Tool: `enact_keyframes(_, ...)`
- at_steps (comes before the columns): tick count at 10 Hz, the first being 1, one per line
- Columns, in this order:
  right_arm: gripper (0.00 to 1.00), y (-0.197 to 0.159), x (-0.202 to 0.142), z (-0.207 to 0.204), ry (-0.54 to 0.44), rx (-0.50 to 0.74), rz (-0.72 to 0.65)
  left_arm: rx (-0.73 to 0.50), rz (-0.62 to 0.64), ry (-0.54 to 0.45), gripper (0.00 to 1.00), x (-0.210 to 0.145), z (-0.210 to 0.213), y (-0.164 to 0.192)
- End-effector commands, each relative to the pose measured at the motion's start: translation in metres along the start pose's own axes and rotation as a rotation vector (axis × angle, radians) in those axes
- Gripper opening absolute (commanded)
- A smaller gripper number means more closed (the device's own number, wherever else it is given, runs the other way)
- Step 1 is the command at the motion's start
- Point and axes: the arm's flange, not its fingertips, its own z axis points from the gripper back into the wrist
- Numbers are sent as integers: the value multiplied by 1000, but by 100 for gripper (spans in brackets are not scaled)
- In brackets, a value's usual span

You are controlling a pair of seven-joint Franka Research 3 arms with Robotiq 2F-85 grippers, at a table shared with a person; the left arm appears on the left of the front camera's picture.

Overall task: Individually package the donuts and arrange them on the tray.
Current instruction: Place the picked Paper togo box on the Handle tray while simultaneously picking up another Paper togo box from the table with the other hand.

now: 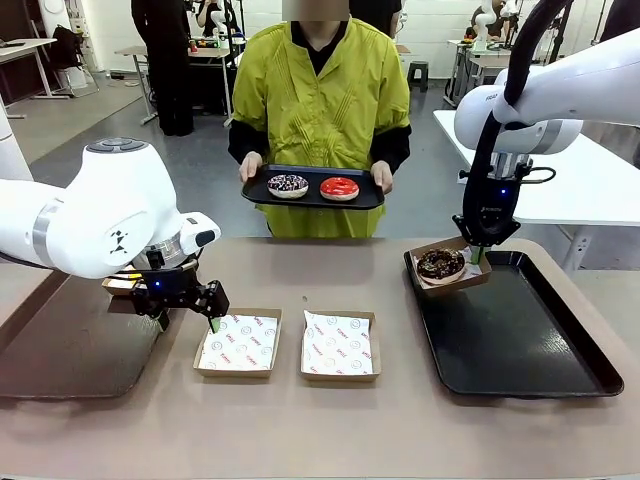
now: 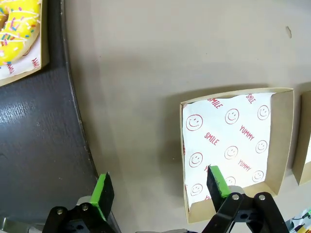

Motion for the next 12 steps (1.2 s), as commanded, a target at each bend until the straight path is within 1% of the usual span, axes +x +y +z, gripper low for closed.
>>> enact_keyframes(1,2,-1,-4,0,-15,1,-3,1,-2,-2,100,0,0,-1)
enact_keyframes(2,2,0,0,0,0,0,0,0,0,0,100,0,0,0)
enact_keyframes(3,2,-2,3,-6,-22,6,6,-3,-14,28,100,-1,-2,-3)
enact_keyframes(4,2,-7,6,-10,-55,15,-22,-14,-31,39,100,-2,-4,-6)
enact_keyframes(7,2,-13,11,-20,-98,23,-41,-9,-36,45,100,-2,-18,-13)
enact_keyframes(10,2,-14,25,-31,-75,30,-36,16,-39,67,100,9,-31,-25)
enact_keyframes(11,2,-14,28,-34,-69,27,-19,13,-42,57,100,11,-32,-26)
enact_keyframes(12,53,-15,28,-35,-59,37,-4,-4,-52,45,100,12,-27,-26)
